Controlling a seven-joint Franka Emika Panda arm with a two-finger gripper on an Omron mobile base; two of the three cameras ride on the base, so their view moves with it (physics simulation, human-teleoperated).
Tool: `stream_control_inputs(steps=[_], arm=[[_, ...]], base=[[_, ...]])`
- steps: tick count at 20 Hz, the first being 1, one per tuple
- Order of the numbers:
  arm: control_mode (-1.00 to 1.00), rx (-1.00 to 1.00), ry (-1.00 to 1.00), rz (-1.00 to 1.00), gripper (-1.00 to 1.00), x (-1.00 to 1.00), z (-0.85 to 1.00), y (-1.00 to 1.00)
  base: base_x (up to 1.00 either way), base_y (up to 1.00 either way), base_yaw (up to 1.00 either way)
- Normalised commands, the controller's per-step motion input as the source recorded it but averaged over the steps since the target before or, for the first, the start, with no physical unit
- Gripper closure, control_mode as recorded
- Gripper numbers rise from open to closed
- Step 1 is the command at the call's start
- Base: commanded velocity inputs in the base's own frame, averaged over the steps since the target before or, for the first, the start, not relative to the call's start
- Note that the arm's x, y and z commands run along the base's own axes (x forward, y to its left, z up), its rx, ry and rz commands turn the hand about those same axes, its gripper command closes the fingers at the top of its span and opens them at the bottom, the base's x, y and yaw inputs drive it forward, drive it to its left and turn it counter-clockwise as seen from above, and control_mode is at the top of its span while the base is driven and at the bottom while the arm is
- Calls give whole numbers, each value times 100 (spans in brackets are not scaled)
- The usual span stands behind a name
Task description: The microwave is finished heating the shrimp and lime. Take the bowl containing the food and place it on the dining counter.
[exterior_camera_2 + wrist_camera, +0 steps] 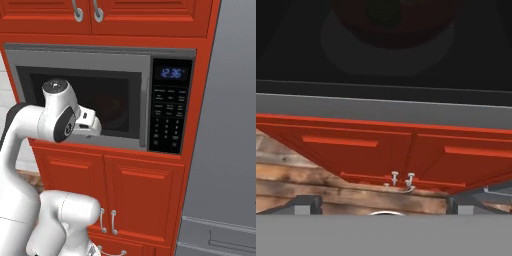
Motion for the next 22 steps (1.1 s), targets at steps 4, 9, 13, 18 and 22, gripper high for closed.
stream_control_inputs(steps=[4,9,13,18,22], arm=[[100,0,0,0,-100,0,0,0],[100,0,0,0,-100,0,0,0],[100,0,0,0,-100,0,0,0],[100,0,0,0,-100,0,0,0],[100,0,0,0,-100,0,0,0]], base=[[-6,-44,0],[-30,-62,0],[-40,-65,0],[-44,-54,0],[-51,-28,0]])
